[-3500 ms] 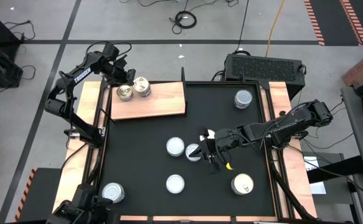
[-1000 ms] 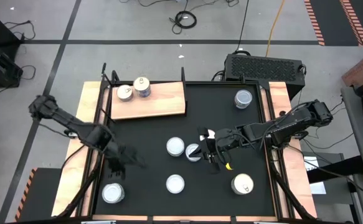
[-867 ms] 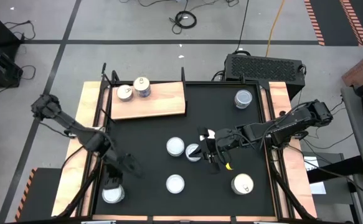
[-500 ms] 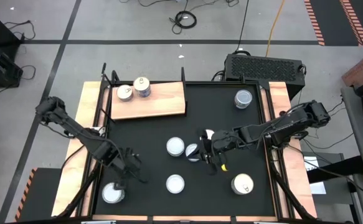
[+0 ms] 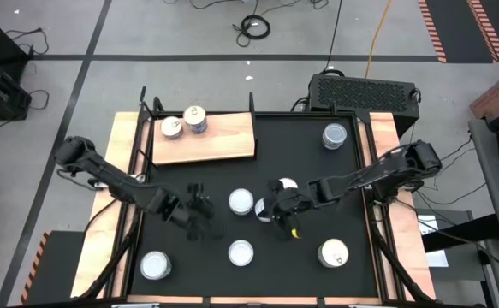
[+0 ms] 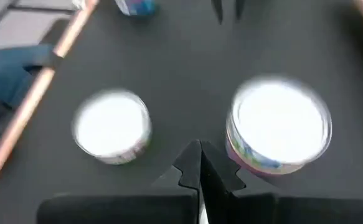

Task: Stack canned seafood by type on shelf
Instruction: Remove the green and white tuna can on top of the green and white tuna can on the table, then stack the blue and pink tuna can on top of the left blue and pink tuna can on the shelf

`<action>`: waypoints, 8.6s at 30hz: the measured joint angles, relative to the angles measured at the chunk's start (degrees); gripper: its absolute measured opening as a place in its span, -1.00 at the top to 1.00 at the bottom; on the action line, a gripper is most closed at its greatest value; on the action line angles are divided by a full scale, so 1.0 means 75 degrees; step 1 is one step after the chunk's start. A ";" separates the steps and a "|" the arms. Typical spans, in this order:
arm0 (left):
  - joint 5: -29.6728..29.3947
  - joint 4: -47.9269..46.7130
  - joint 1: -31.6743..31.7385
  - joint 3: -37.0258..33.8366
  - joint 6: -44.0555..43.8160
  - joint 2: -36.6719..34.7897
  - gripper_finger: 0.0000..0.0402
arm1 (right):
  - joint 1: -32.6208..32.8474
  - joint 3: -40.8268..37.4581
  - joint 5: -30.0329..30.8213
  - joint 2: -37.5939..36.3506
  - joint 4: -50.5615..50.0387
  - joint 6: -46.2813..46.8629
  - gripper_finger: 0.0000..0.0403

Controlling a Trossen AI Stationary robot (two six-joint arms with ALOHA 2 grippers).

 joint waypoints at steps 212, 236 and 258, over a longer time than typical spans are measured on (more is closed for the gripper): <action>0.4894 0.1719 0.4356 0.0371 -0.0950 0.1993 -0.26 | -0.0116 0.0099 0.0391 -0.0023 -0.2690 0.1993 1.00; 0.5299 0.2362 0.4280 0.0392 -0.1172 0.2559 -0.11 | -0.0116 0.0099 0.0394 -0.0023 -0.2684 0.1968 1.00; 0.6638 0.2220 0.4734 0.0501 -0.1548 0.2100 0.99 | -0.0119 0.0099 0.0394 -0.0023 -0.2690 0.1829 1.00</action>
